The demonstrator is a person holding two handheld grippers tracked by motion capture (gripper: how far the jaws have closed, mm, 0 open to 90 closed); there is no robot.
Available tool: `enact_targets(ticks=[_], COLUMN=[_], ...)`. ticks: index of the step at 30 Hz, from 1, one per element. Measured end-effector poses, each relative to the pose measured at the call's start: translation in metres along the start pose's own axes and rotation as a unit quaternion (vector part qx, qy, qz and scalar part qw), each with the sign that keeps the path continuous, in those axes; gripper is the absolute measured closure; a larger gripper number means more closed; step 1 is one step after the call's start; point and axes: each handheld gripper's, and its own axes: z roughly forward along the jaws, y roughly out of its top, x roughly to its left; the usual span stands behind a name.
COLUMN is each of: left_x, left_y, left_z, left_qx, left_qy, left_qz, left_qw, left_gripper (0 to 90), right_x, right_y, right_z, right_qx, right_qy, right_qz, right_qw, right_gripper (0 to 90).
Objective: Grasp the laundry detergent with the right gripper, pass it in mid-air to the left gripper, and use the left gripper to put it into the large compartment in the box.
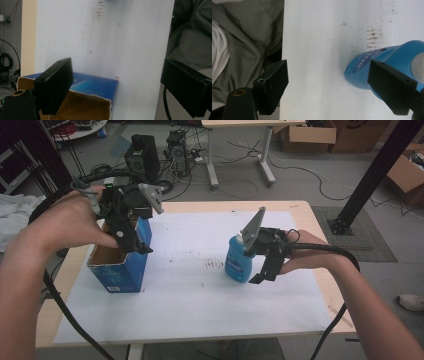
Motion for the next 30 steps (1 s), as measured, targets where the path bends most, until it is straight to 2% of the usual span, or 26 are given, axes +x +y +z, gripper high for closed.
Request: enact_targets(ticks=[6,10,14,15,16,19,21,24,30], left_x=[0.002,0.003,0.003,0.003,0.003,0.003,0.003,0.003,0.003], left_y=[0.003,0.004,0.006,0.006,0.006,0.007,0.007,0.008,0.010], left_z=[0.004,0.003,0.003,0.003,0.004,0.004,0.004,0.005,0.005], left_qx=[0.002,0.001,0.000,0.000,0.002,0.001,0.001,0.002,0.000], left_qy=[-0.002,-0.002,-0.001,-0.001,-0.002,-0.002,-0.003,-0.004,-0.004], left_qz=[0.003,0.002,0.003,0.003,0.003,0.003,0.002,0.003,0.006], left_qw=[1.0000,1.0000,1.0000,1.0000,1.0000,1.0000,1.0000,1.0000,1.0000], left_gripper=[11.9,11.8,11.8,11.8,11.8,11.8,11.8,11.8,11.8], right_x=[-0.001,-0.002,-0.002,-0.002,-0.002,-0.002,-0.003,-0.005,-0.009], right_y=[-0.011,-0.020,-0.031,-0.031,-0.038,-0.049,-0.053,-0.067,-0.087], right_z=[-0.007,-0.013,-0.021,-0.021,-0.024,-0.028,-0.029,-0.029,-0.025], right_qx=[-0.043,-0.078,-0.117,-0.117,-0.139,-0.168,-0.173,-0.187,-0.209], right_qy=[-0.020,-0.035,-0.051,-0.051,-0.060,-0.072,-0.074,-0.092,-0.112], right_qz=[0.004,0.007,0.011,0.011,0.014,0.027,0.031,0.048,0.074], right_qw=[0.9989,0.9963,0.9918,0.9918,0.9884,0.9828,0.9816,0.9767,0.9686], right_gripper=[16.9,16.3,16.1,16.1,16.1,15.8,15.8,15.3,15.3])
